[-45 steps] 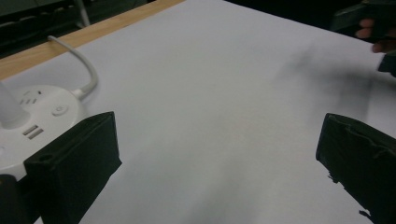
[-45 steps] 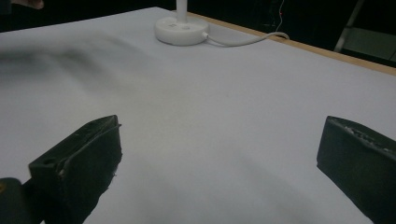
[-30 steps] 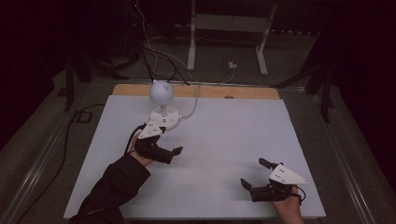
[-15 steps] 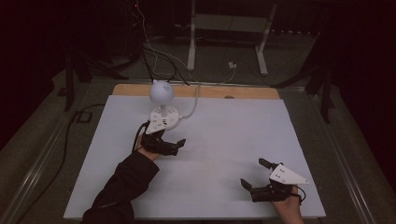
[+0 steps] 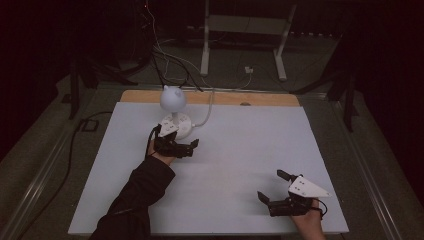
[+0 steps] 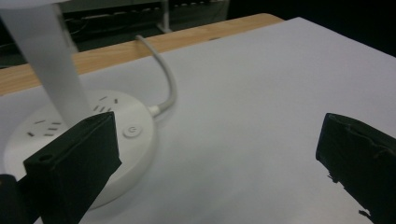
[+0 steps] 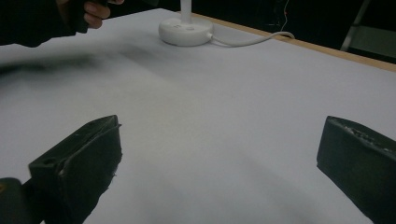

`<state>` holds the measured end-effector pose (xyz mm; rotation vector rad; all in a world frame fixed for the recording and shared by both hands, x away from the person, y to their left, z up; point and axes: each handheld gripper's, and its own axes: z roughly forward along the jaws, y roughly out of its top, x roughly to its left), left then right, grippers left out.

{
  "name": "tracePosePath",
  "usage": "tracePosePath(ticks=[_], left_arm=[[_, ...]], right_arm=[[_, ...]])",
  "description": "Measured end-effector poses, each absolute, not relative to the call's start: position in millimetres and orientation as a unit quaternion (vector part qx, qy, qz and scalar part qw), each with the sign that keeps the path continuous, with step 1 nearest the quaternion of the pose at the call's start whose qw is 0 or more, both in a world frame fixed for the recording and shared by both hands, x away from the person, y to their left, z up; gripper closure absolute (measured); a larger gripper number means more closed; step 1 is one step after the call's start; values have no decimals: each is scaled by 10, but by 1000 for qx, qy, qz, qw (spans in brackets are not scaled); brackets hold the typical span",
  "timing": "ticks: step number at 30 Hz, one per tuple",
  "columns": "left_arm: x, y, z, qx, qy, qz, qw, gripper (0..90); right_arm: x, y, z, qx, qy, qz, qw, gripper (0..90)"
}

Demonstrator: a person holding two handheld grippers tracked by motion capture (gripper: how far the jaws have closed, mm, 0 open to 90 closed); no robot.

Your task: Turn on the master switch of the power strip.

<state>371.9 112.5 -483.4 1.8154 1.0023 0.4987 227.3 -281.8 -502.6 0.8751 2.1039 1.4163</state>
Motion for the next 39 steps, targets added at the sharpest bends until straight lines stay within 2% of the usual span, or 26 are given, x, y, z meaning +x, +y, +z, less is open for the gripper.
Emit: tracePosePath(ticks=[1, 12, 15, 17, 19, 20, 29, 34, 39], left_arm=[[3737, 1109, -4832, 740, 421, 221, 476, 1], [3894, 1107, -4878, 733, 436, 238, 465, 24], [3939, 1126, -4907, 731, 441, 236, 464, 89], [3964, 1144, -4930, 724, 448, 243, 465, 170], [3977, 1150, -4940, 724, 450, 245, 463, 178], [3981, 1155, -4944, 723, 450, 248, 462, 273], [4039, 1147, -4979, 723, 456, 260, 449, 648], [4078, 1111, -5006, 729, 456, 260, 439, 802], [4100, 1093, -5033, 734, 449, 276, 429, 900]], right_arm=[[2274, -2819, -5026, 317, 764, 515, 227, 0], [2271, -2825, -5021, 318, 763, 516, 226, 0], [2273, -2833, -5021, 318, 762, 517, 226, 0], [2275, -2836, -5023, 319, 762, 517, 225, 0], [2275, -2837, -5023, 319, 762, 517, 226, 0], [2274, -2837, -5023, 319, 762, 517, 225, 0], [2276, -2835, -5026, 318, 762, 518, 222, 0], [2279, -2838, -5029, 319, 763, 518, 221, 0], [2278, -2836, -5030, 318, 763, 518, 220, 0]])
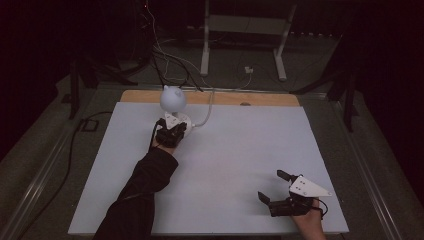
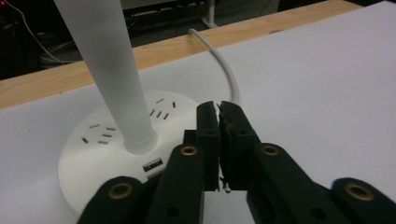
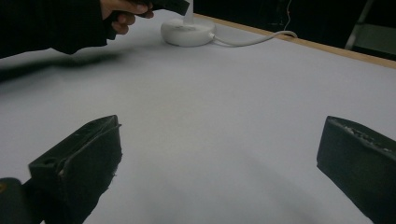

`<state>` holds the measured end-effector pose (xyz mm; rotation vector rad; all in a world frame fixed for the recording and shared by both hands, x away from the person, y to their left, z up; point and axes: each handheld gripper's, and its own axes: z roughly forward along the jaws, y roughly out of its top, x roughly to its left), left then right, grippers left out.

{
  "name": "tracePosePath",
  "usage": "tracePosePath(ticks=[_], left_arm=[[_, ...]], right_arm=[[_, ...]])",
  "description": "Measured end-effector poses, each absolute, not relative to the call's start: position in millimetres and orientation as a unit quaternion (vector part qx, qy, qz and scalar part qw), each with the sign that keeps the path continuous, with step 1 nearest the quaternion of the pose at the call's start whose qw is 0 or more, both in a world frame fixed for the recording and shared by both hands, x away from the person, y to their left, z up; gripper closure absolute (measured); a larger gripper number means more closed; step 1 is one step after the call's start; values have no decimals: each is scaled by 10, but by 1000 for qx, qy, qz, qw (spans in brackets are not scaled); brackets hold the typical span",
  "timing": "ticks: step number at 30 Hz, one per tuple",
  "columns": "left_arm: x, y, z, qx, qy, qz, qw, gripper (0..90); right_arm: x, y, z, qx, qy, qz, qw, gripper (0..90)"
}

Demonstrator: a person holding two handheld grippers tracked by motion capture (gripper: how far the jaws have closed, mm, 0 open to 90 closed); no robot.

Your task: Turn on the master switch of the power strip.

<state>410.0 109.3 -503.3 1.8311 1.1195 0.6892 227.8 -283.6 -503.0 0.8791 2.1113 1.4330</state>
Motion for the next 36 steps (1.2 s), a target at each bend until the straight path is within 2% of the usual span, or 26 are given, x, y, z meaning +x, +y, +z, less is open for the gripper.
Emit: tracePosePath(ticks=[8, 23, 36], left_arm=[[4156, 1070, -5105, 750, 430, 289, 412, 900], [4273, 1060, -5239, 755, 434, 307, 384, 900], [4298, 1027, -5265, 756, 425, 315, 384, 900]], right_arm=[[2280, -2839, -5031, 318, 763, 519, 218, 0], [2281, -2841, -5032, 318, 763, 519, 218, 0], [2280, -2842, -5034, 318, 764, 518, 217, 0]])
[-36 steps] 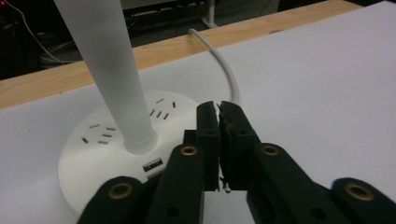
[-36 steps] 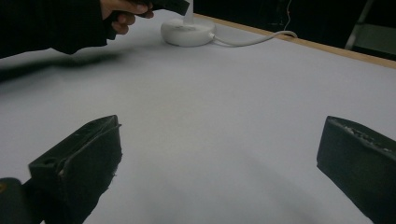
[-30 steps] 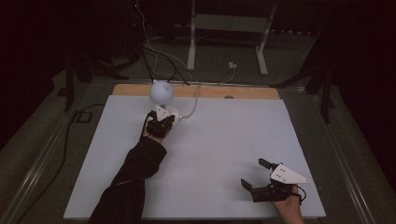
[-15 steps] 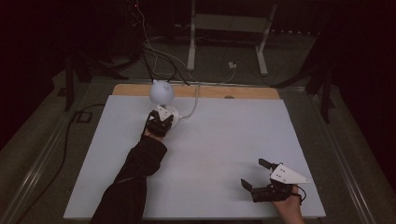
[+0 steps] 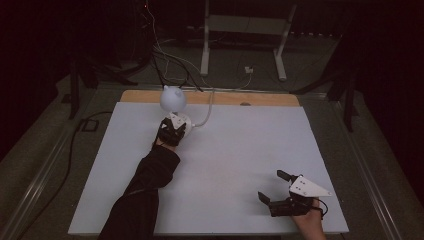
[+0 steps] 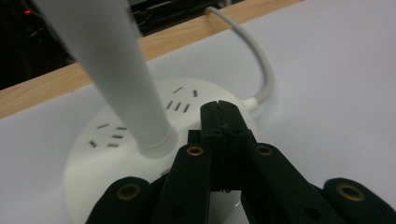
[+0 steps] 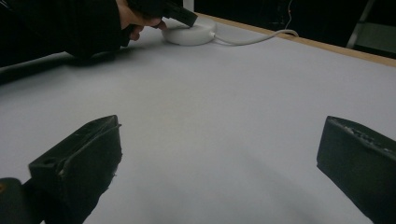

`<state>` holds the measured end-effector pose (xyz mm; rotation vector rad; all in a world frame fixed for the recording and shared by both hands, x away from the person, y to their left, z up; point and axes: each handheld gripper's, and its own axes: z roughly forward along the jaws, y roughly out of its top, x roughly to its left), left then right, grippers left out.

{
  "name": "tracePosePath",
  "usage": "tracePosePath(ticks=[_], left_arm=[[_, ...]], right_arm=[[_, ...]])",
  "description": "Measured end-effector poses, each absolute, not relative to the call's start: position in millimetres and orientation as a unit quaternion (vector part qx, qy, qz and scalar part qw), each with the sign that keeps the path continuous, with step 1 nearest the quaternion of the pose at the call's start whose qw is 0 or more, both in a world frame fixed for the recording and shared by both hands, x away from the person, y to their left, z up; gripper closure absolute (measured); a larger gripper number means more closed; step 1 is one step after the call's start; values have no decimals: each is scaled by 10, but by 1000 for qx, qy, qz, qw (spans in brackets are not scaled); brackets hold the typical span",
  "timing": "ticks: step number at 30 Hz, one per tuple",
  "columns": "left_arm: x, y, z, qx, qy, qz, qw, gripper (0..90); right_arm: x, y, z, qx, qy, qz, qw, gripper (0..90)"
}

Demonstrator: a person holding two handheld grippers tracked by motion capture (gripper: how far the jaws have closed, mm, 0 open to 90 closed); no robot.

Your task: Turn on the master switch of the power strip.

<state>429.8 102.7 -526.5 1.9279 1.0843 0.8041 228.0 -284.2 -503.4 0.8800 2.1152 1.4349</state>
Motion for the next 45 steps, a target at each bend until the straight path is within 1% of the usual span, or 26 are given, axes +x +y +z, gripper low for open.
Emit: tracePosePath(ticks=[4, 8, 10, 19, 29, 31, 36, 45], left_arm=[[4310, 1021, -5253, 757, 430, 312, 381, 900], [4320, 1008, -5247, 758, 432, 320, 369, 900], [4328, 1019, -5246, 759, 432, 312, 375, 900], [4336, 1001, -5252, 764, 422, 312, 376, 900], [4348, 956, -5232, 772, 421, 320, 352, 900], [4361, 978, -5227, 771, 426, 309, 359, 900], [4368, 998, -5227, 774, 422, 304, 362, 900], [4383, 962, -5197, 789, 411, 307, 338, 900]], right_arm=[[2280, -2844, -5036, 318, 764, 518, 217, 0], [2278, -2840, -5036, 317, 765, 516, 216, 0], [2281, -2841, -5038, 317, 765, 517, 215, 0], [2284, -2840, -5044, 317, 766, 516, 214, 0], [2281, -2839, -5043, 316, 767, 516, 214, 0], [2282, -2840, -5044, 316, 767, 516, 213, 0], [2280, -2841, -5042, 316, 767, 516, 213, 0], [2282, -2844, -5044, 316, 767, 516, 214, 0]])
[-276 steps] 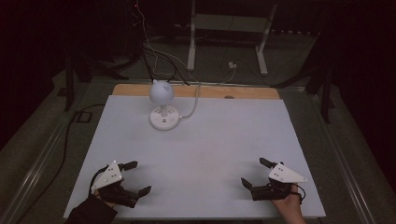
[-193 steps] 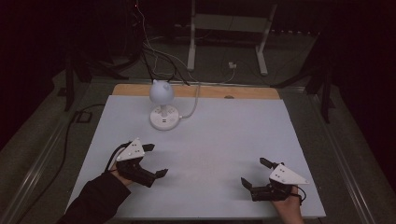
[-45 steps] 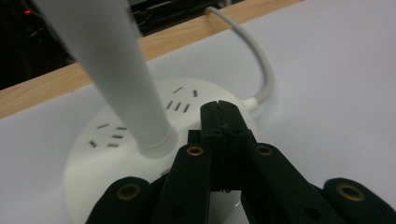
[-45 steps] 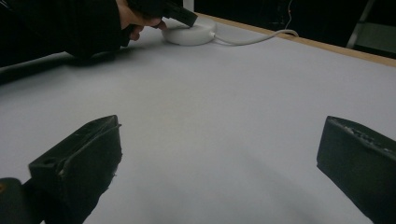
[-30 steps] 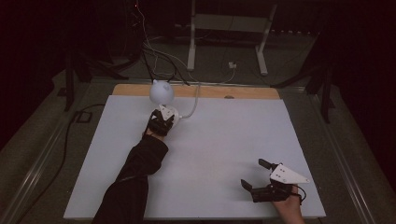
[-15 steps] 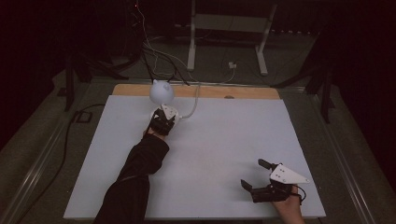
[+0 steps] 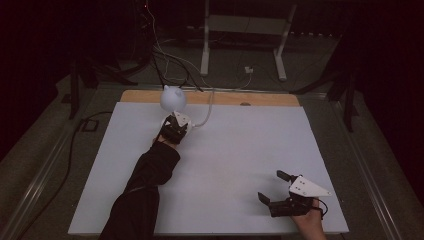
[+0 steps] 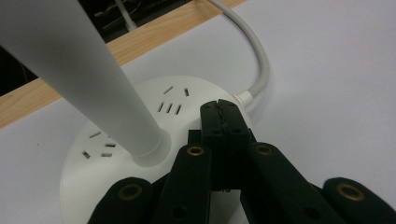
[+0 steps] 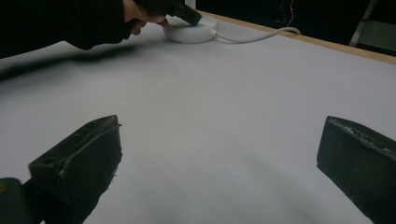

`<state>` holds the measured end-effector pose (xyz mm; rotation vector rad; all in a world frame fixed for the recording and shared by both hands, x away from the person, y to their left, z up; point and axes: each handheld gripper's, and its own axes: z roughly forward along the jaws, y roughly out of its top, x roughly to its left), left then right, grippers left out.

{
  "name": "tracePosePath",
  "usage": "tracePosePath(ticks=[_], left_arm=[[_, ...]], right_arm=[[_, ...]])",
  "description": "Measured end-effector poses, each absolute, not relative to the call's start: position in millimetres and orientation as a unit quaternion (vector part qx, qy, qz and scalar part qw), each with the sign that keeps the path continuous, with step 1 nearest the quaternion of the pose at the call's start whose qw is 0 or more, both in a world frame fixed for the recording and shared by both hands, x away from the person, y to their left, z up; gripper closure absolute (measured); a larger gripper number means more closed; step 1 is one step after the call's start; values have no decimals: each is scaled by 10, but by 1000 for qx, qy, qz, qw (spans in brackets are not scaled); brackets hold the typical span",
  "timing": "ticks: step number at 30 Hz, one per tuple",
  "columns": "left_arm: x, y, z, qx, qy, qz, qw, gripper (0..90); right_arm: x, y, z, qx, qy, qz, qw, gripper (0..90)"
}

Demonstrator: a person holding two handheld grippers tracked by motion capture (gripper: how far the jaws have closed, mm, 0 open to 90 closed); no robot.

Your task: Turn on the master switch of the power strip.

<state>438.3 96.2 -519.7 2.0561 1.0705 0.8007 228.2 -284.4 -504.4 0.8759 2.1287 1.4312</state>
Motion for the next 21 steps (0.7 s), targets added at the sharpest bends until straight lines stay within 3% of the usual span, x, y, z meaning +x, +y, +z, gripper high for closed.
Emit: tracePosePath(ticks=[12, 21], left_arm=[[4388, 887, -5163, 807, 395, 317, 302, 900], [4351, 945, -5106, 792, 402, 314, 336, 900]], right_arm=[[2278, -2841, -5042, 315, 767, 516, 213, 0], [2284, -2859, -5041, 319, 765, 518, 214, 0]])
